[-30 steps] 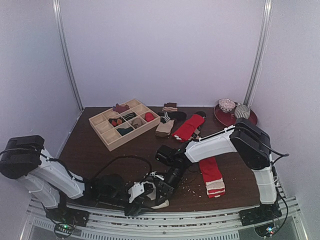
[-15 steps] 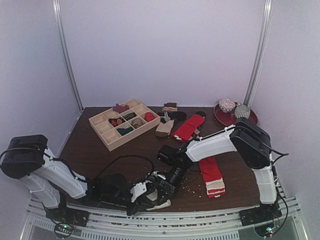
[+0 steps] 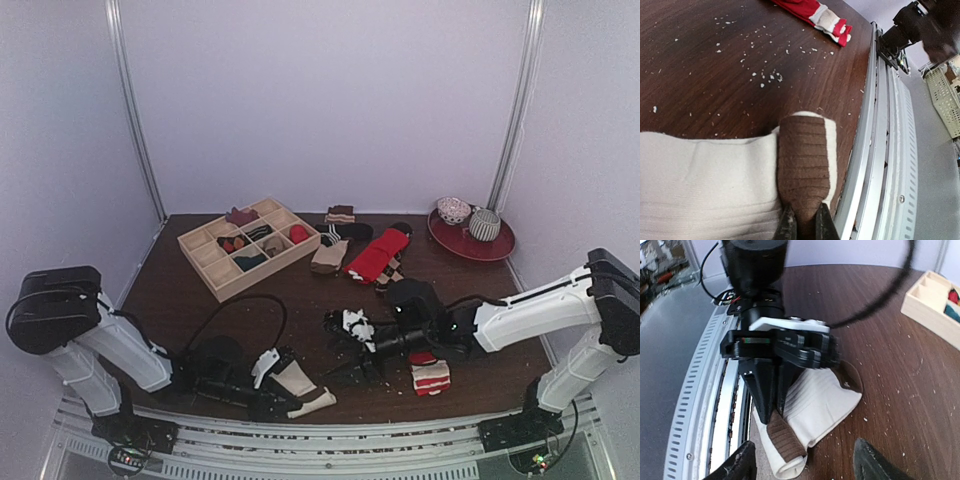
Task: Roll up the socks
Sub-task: Roll a pair of socks at the center of the board.
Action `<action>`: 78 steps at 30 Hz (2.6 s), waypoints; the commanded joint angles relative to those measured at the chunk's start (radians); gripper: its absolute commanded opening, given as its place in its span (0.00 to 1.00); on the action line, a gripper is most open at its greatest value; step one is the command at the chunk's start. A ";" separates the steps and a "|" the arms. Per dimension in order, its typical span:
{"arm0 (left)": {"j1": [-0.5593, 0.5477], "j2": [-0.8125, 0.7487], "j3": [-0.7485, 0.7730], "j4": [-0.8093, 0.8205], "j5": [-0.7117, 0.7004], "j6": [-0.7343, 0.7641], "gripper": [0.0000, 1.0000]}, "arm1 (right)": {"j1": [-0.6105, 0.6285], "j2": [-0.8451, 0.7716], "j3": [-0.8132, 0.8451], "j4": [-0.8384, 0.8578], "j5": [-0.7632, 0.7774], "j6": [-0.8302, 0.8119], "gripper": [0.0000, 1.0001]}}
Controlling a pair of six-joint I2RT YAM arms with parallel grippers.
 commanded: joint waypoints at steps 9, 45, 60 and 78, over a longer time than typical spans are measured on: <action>0.033 0.086 -0.043 -0.156 0.118 -0.072 0.00 | 0.210 0.117 0.037 -0.110 0.265 -0.440 0.66; 0.045 -0.214 0.071 -0.540 -0.239 0.103 0.39 | 0.230 0.362 0.274 -0.546 0.133 -0.117 0.17; 0.039 -0.832 -0.186 -0.440 -0.340 0.113 0.52 | 0.111 0.593 0.691 -1.171 -0.002 0.031 0.17; -0.111 -0.214 0.017 -0.080 -0.188 0.338 0.71 | 0.037 0.690 0.773 -1.264 -0.110 0.017 0.17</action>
